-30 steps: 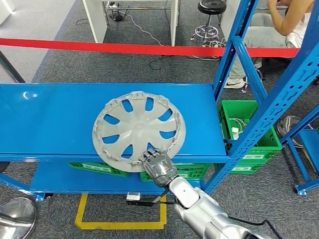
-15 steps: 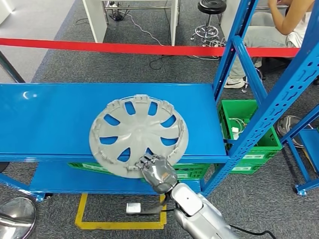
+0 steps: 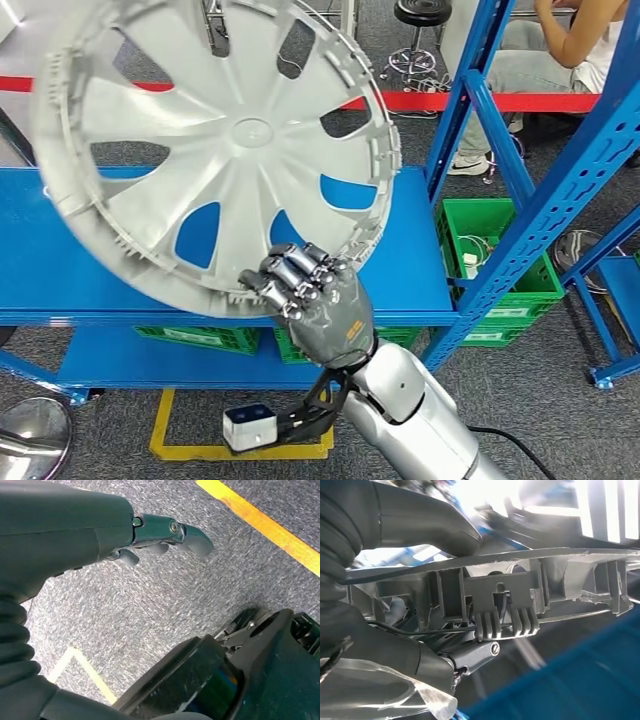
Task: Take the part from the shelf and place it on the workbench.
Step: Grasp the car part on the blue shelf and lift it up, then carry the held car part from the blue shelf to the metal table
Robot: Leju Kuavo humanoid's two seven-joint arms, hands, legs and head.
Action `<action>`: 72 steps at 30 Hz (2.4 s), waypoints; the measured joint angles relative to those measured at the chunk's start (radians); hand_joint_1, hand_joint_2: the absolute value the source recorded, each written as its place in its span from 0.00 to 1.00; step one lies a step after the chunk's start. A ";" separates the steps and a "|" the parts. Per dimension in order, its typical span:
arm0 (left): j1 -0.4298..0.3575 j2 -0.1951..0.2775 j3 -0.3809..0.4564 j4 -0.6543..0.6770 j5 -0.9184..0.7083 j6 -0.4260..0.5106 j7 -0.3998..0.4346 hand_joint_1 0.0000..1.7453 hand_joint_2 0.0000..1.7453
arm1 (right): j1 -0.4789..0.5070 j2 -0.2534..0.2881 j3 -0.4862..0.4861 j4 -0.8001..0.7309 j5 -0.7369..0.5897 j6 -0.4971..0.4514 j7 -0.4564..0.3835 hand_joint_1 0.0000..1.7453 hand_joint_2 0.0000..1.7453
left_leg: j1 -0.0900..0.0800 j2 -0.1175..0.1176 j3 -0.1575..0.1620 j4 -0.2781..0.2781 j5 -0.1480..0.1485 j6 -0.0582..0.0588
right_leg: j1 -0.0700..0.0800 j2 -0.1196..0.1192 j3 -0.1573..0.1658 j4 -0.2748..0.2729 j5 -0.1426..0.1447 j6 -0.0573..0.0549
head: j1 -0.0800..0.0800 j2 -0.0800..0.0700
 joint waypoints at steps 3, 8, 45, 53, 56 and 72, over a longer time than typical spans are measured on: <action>0.001 0.000 0.000 0.000 0.000 0.000 0.002 0.00 1.00 | 0.006 -0.001 0.007 -0.040 0.003 0.000 -0.018 1.00 1.00 | 0.000 0.000 0.000 0.000 0.000 0.000 | 0.000 -0.001 0.000 0.000 0.000 0.000 | 0.000 0.000; 0.002 0.001 0.000 0.000 0.001 -0.006 0.002 0.00 1.00 | 0.009 -0.005 0.010 -0.069 -0.002 0.000 -0.024 1.00 1.00 | 0.000 0.000 0.000 0.000 0.000 0.000 | 0.000 -0.001 0.000 0.000 0.000 0.000 | 0.000 0.000; -0.019 0.002 -0.012 0.000 -0.029 -0.011 0.000 0.00 1.00 | 0.010 -0.056 0.069 -0.053 0.000 0.000 0.005 1.00 1.00 | 0.000 0.000 0.000 0.000 0.000 0.000 | 0.000 -0.002 0.000 0.000 0.000 -0.001 | 0.000 0.000; -0.029 0.017 -0.016 0.000 -0.031 -0.039 0.014 0.00 1.00 | 0.007 -0.054 0.068 -0.049 0.008 0.000 0.009 1.00 1.00 | 0.006 0.002 0.033 -0.057 0.028 0.028 | 0.001 0.004 -0.047 0.081 -0.042 0.009 | 0.008 0.000; -0.030 0.021 -0.017 0.000 -0.030 -0.039 0.019 0.00 1.00 | 0.009 -0.055 0.067 -0.044 0.010 0.000 0.010 1.00 1.00 | 0.007 0.001 0.033 -0.055 0.028 0.027 | -0.001 0.008 -0.148 0.252 -0.088 0.012 | 0.011 0.000; -0.022 0.037 -0.018 0.000 -0.032 -0.032 0.033 0.00 1.00 | 0.012 -0.053 0.059 -0.032 -0.005 0.000 -0.003 1.00 1.00 | 0.016 -0.005 -0.103 0.298 -0.172 -0.039 | -0.006 0.008 -0.128 0.062 0.064 -0.032 | 0.001 0.000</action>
